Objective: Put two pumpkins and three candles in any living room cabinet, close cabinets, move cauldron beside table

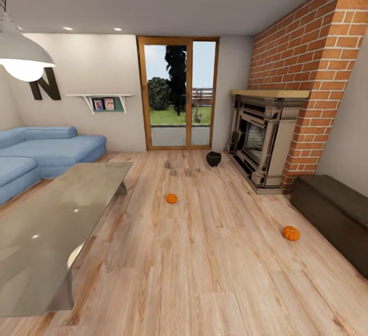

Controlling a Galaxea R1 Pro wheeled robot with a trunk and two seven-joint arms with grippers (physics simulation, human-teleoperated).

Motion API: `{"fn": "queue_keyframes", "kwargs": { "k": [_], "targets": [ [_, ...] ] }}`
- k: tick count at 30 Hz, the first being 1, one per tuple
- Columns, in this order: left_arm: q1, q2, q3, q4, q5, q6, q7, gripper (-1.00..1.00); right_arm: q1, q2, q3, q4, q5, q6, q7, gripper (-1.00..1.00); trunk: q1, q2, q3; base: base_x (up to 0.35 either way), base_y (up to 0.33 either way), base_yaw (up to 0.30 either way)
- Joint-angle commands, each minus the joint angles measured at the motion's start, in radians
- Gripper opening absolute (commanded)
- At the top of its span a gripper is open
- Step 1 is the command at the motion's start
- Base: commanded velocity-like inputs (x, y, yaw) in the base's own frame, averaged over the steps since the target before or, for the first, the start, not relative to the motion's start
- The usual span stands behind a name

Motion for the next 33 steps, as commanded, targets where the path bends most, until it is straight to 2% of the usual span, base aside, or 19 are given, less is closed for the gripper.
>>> {"fn": "queue_keyframes", "kwargs": {
  "k": [1, 4, 7, 10, 13, 15, 17, 20, 23, 25, 26, 27, 28, 29, 30, 31, 33],
  "targets": [
    [0.001, 0.000, -0.003, -0.002, -0.002, -0.009, -0.001, 1.00, 0.000, 0.000, -0.001, 0.000, 0.000, -0.003, 0.003, 1.00, 0.000, 0.000, -0.001, 0.000, 0.000, -0.297],
    [-0.002, 0.002, -0.004, -0.005, -0.005, -0.036, -0.001, 1.00, 0.000, -0.001, -0.001, 0.000, -0.020, -0.003, 0.003, 1.00, 0.000, 0.000, -0.001, 0.000, 0.000, -0.297],
    [-0.006, 0.002, -0.009, -0.052, -0.006, -0.043, -0.004, 1.00, 0.000, -0.001, 0.000, 0.000, -0.081, -0.004, 0.016, 1.00, 0.000, 0.000, -0.001, 0.000, 0.000, -0.297],
    [-0.008, 0.003, -0.014, -0.119, -0.016, -0.039, -0.007, 1.00, 0.000, -0.004, -0.002, 0.000, -0.116, -0.003, 0.087, 1.00, 0.000, 0.000, -0.001, 0.000, 0.000, -0.297],
    [-0.009, 0.001, -0.015, -0.237, -0.025, -0.008, -0.008, 1.00, 0.000, -0.006, -0.004, -0.001, -0.130, 0.005, 0.157, 1.00, 0.000, 0.000, -0.001, 0.000, 0.000, -0.294],
    [-0.010, 0.001, -0.014, -0.349, -0.023, 0.085, -0.008, 1.00, 0.000, -0.007, -0.007, -0.008, -0.163, 0.018, 0.184, 1.00, 0.000, 0.000, -0.001, 0.000, 0.000, -0.273],
    [-0.013, -0.001, -0.013, -0.495, -0.018, 0.250, -0.010, 1.00, 0.000, -0.009, -0.011, -0.057, -0.231, 0.055, 0.199, 1.00, 0.000, 0.000, -0.001, 0.000, 0.000, -0.243],
    [-0.037, -0.009, -0.011, -0.727, -0.010, 0.502, -0.050, 1.00, 0.000, -0.018, -0.015, -0.204, -0.353, 0.201, 0.206, 1.00, 0.000, 0.000, -0.001, 0.000, 0.000, -0.216],
    [-0.099, -0.022, -0.008, -0.850, 0.005, 0.679, -0.107, 1.00, 0.000, -0.050, -0.018, -0.368, -0.453, 0.356, 0.207, 1.00, 0.000, 0.000, -0.001, 0.000, 0.000, -0.148],
    [-0.168, -0.031, -0.006, -0.876, 0.045, 0.753, -0.127, 1.00, 0.000, -0.073, -0.033, -0.460, -0.524, 0.415, 0.206, 1.00, 0.000, 0.000, -0.001, 0.000, 0.000, -0.113],
    [-0.188, -0.033, -0.006, -0.880, 0.062, 0.768, -0.129, 1.00, 0.000, -0.087, -0.050, -0.496, -0.564, 0.433, 0.205, 1.00, 0.000, 0.000, -0.001, 0.000, 0.000, -0.103],
    [-0.250, -0.036, -0.006, -0.887, 0.125, 0.817, -0.134, 1.00, 0.000, -0.103, -0.068, -0.524, -0.602, 0.445, 0.205, 1.00, 0.000, 0.000, -0.001, 0.000, 0.000, -0.100],
    [-0.275, -0.036, -0.007, -0.889, 0.154, 0.841, -0.135, 1.00, 0.000, -0.113, -0.077, -0.535, -0.622, 0.451, 0.205, 1.00, 0.000, 0.000, -0.002, 0.000, 0.000, -0.099],
    [-0.340, -0.036, -0.007, -0.892, 0.230, 0.905, -0.137, 1.00, 0.000, -0.143, -0.098, -0.565, -0.673, 0.467, 0.207, 1.00, 0.000, 0.000, -0.002, 0.000, 0.000, -0.098],
    [-0.360, -0.035, -0.007, -0.893, 0.254, 0.926, -0.138, 1.00, 0.000, -0.154, -0.103, -0.576, -0.690, 0.474, 0.207, 1.00, 0.000, 0.000, -0.003, 0.000, 0.000, -0.098],
    [-0.405, -0.033, -0.008, -0.894, 0.324, 0.975, -0.140, 1.00, 0.000, -0.185, -0.116, -0.603, -0.744, 0.504, 0.207, 1.00, 0.000, 0.000, -0.004, 0.000, 0.000, -0.098],
    [-0.435, -0.031, -0.008, -0.895, 0.404, 1.007, -0.141, 1.00, 0.000, -0.216, -0.125, -0.620, -0.818, 0.542, 0.210, 1.00, 0.000, 0.000, -0.005, 0.000, 0.000, -0.098]
  ]
}}
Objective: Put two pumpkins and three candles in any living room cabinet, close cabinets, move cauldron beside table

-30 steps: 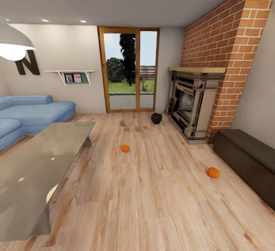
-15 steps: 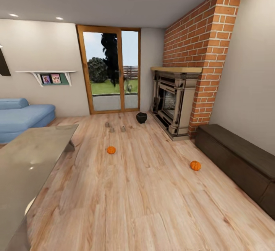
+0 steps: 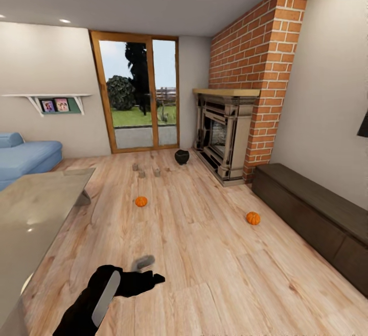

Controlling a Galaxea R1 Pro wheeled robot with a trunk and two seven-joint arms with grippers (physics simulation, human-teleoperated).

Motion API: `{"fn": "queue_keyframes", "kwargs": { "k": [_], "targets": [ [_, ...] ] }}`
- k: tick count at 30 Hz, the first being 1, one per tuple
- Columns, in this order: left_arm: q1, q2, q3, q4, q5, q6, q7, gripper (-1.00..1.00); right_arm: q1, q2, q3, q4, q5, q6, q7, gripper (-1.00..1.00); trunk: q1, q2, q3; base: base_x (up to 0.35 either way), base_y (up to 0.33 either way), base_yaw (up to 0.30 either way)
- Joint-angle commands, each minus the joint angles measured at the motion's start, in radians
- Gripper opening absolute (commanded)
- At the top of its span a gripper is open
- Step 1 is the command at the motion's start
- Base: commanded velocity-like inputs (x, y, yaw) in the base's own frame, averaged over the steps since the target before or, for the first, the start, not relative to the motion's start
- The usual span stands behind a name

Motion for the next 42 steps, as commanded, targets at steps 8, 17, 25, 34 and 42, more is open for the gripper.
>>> {"fn": "queue_keyframes", "kwargs": {
  "k": [8, 17, 25, 34, 42],
  "targets": [
    [-0.019, 0.002, -0.003, -0.055, 0.157, 0.028, -0.018, 1.00, 0.000, -0.025, -0.012, -0.010, -0.097, 0.033, 0.039, 1.00, 0.000, -0.001, -0.008, 0.000, 0.000, -0.119],
    [-0.019, 0.010, -0.008, -0.060, 0.239, 0.036, -0.024, 1.00, 0.000, -0.024, -0.013, 0.004, -0.101, 0.033, 0.106, 1.00, 0.000, -0.001, -0.010, 0.000, 0.000, -0.147],
    [-0.018, 0.011, -0.008, -0.060, 0.251, 0.036, -0.024, 1.00, 0.000, -0.022, -0.011, 0.016, -0.100, 0.022, 0.105, 1.00, 0.000, -0.001, -0.010, 0.000, 0.000, -0.295],
    [-0.018, 0.010, -0.008, -0.056, 0.252, 0.036, -0.024, 1.00, 0.000, -0.022, -0.011, 0.035, -0.100, 0.025, 0.106, 1.00, 0.000, -0.001, -0.010, 0.000, 0.000, -0.300],
    [-0.018, 0.009, -0.008, -0.055, 0.288, 0.036, -0.024, 1.00, 0.000, -0.023, -0.013, 0.036, -0.100, 0.028, 0.105, 1.00, 0.000, -0.001, -0.010, 0.000, 0.000, -0.300]
  ]
}}
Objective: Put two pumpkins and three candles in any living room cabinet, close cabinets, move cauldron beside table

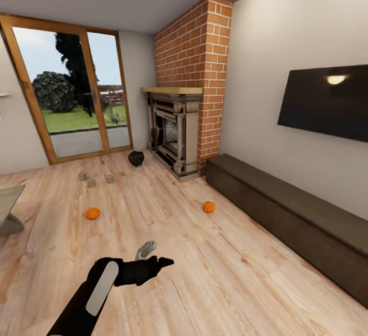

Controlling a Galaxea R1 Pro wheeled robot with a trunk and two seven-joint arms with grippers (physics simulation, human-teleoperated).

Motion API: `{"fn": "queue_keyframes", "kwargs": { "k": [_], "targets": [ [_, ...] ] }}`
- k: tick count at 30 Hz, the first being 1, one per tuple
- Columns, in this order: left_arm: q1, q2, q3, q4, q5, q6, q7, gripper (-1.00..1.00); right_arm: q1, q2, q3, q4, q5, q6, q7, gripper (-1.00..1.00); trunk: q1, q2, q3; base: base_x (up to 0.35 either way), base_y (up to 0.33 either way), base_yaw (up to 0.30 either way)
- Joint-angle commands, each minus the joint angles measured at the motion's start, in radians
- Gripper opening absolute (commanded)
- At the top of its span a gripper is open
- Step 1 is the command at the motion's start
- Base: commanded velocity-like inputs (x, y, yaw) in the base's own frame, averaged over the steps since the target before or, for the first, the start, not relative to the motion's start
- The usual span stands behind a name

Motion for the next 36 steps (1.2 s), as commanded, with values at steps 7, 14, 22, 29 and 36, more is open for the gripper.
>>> {"fn": "queue_keyframes", "kwargs": {
  "k": [7, 14, 22, 29, 36],
  "targets": [
    [0.000, 0.001, 0.001, 0.000, 0.003, 0.003, -0.009, 1.00, 0.000, 0.000, -0.004, 0.000, -0.010, 0.005, 0.001, 1.00, 0.000, -0.001, -0.001, 0.000, 0.000, -0.300],
    [-0.001, 0.003, 0.004, 0.000, 0.004, 0.003, -0.009, 1.00, 0.000, 0.000, -0.004, 0.001, -0.008, 0.004, 0.002, 1.00, 0.000, -0.001, -0.001, 0.000, 0.000, -0.297],
    [-0.002, 0.000, 0.002, 0.000, 0.003, 0.003, -0.009, 1.00, 0.000, -0.001, -0.004, 0.038, -0.010, 0.005, 0.014, 1.00, 0.000, -0.001, -0.004, 0.000, 0.000, -0.282],
    [-0.002, 0.001, 0.002, 0.000, 0.003, 0.003, -0.009, 1.00, 0.000, -0.001, -0.003, 0.042, -0.010, 0.006, 0.015, 1.00, 0.000, -0.001, -0.011, 0.000, 0.000, -0.241],
    [-0.002, 0.000, 0.003, 0.000, 0.003, 0.026, -0.009, 1.00, 0.000, 0.000, -0.002, 0.043, -0.009, 0.005, 0.014, 1.00, 0.000, -0.001, -0.018, 0.000, 0.000, -0.227]
  ]
}}
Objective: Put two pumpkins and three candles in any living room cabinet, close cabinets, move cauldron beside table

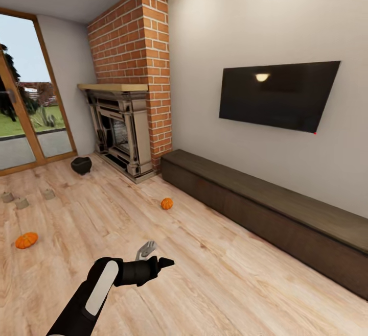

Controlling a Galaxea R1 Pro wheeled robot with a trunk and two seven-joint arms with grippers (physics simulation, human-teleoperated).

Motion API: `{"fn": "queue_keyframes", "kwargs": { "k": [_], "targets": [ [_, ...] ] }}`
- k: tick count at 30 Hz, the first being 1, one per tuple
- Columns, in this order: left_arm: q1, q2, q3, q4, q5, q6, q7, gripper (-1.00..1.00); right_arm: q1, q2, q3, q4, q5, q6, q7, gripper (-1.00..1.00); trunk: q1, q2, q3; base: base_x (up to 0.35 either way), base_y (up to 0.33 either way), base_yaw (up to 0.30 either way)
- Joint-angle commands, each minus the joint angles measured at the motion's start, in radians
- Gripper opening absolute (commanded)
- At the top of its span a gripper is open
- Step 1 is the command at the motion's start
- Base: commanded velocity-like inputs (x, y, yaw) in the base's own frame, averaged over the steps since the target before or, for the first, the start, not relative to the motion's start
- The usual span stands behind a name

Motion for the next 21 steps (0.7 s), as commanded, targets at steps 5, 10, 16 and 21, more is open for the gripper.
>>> {"fn": "queue_keyframes", "kwargs": {
  "k": [5, 10, 16, 21],
  "targets": [
    [-0.001, -0.001, 0.001, 0.000, -0.009, 0.004, -0.010, 1.00, 0.000, 0.000, -0.004, 0.007, -0.009, 0.008, 0.001, 1.00, 0.000, -0.001, -0.007, 0.000, 0.000, -0.217],
    [-0.001, -0.001, 0.001, 0.000, -0.009, 0.005, -0.010, 1.00, 0.000, 0.000, -0.004, 0.018, -0.009, 0.008, 0.003, 1.00, 0.000, -0.001, -0.013, 0.000, 0.000, -0.209],
    [0.000, -0.001, 0.001, 0.001, -0.009, 0.005, -0.010, 1.00, 0.000, 0.001, -0.004, 0.020, -0.008, 0.008, 0.004, 1.00, 0.000, -0.001, -0.020, 0.000, 0.000, -0.202],
    [-0.001, 0.000, 0.005, 0.000, -0.009, 0.005, -0.010, 1.00, 0.000, 0.002, -0.004, 0.023, -0.008, 0.007, 0.004, 1.00, 0.000, -0.001, -0.026, 0.000, 0.000, -0.202]
  ]
}}
